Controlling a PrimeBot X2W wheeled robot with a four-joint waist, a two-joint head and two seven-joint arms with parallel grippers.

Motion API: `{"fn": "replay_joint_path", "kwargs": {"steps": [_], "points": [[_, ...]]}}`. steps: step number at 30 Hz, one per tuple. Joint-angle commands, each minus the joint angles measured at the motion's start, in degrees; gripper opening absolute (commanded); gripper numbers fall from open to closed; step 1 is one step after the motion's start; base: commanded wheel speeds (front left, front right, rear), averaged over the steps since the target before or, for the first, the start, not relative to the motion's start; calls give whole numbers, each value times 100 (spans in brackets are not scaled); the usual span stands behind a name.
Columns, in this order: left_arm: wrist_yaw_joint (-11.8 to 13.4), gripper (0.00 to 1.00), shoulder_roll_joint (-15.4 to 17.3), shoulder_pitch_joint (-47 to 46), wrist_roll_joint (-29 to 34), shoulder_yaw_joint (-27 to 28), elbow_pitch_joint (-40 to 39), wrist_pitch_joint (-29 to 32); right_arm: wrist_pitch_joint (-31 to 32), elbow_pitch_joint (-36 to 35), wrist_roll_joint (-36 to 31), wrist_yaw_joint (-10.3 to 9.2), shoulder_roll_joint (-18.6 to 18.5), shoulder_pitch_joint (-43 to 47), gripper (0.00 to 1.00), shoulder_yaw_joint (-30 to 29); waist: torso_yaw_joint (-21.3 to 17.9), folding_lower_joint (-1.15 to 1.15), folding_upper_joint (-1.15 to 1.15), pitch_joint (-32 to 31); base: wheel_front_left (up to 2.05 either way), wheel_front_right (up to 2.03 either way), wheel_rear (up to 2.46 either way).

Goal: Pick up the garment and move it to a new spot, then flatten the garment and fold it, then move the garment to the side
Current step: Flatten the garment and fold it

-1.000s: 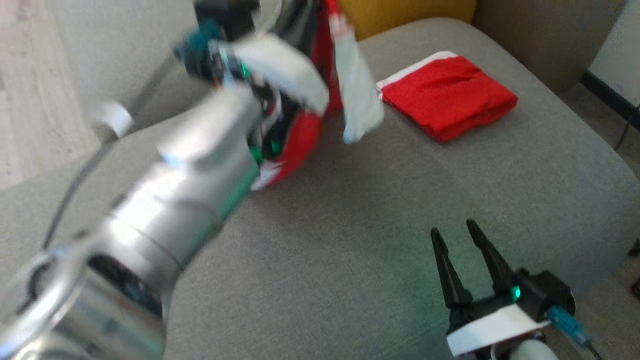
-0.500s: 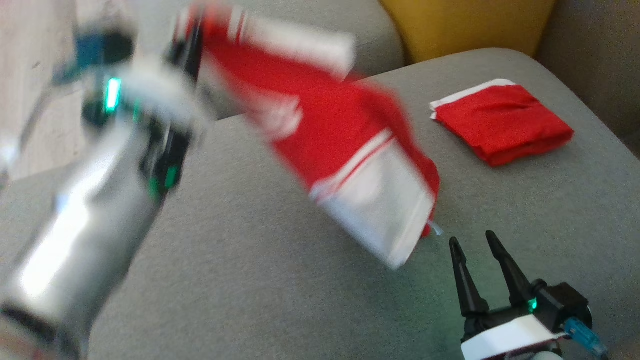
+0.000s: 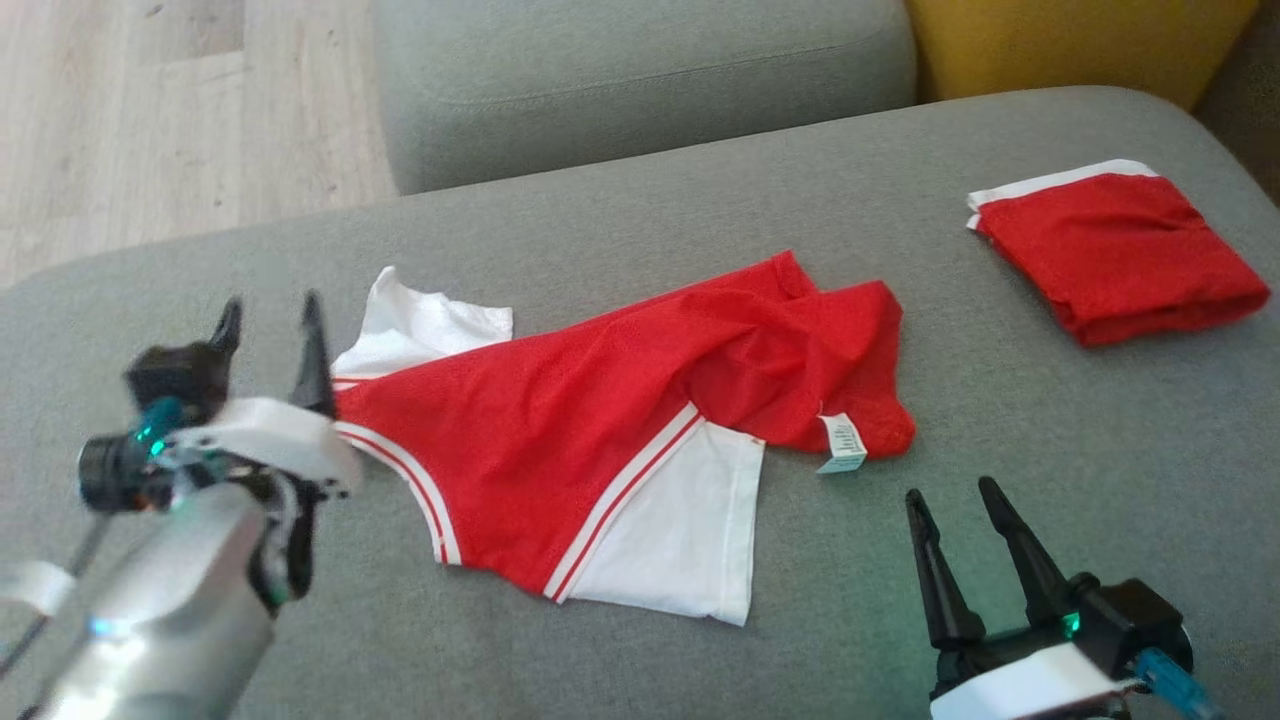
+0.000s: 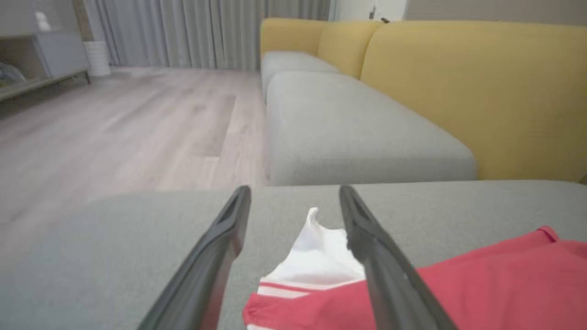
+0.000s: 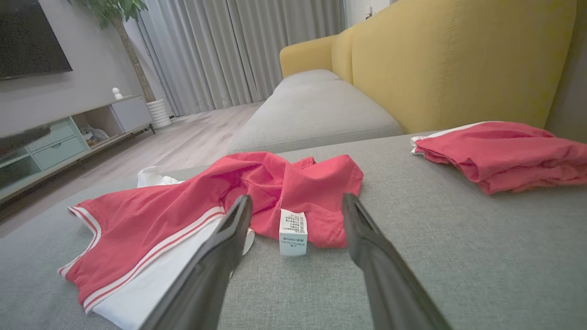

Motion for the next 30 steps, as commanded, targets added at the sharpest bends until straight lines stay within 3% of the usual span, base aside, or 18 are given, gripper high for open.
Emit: {"fn": "replay_joint_path", "kwargs": {"steps": [1, 5, 9, 13, 20, 30], "points": [[244, 100, 142, 3, 569, 357, -503, -69, -62, -176, 14, 39, -100, -184, 100, 82, 79, 0, 0, 41, 0, 0, 0], [690, 100, -255, 866, 1893, 601, -1801, -70, -62, -165, 22, 39, -106, -209, 100, 63, 155, 0, 0, 106, 0, 0, 0], [446, 100, -668, 1494, 2797, 21, -2286, -71, -62, -157, 43, 39, -122, -254, 100, 56, 141, 0, 0, 185, 0, 0, 0], [82, 100, -1049, 1620, 3283, -681, -1909, -71, -62, -146, 78, 39, -123, -337, 100, 105, 16, 0, 0, 291, 0, 0, 0], [-460, 100, -1681, 1364, 3576, -1298, -787, -51, -62, -135, 108, 39, -105, -417, 100, 151, -276, 0, 0, 452, 0, 0, 0], [-922, 100, -2025, 994, 3502, -1595, 550, 138, -62, -154, 122, 39, -114, -526, 100, 116, -569, 0, 0, 641, 0, 0, 0]]}}
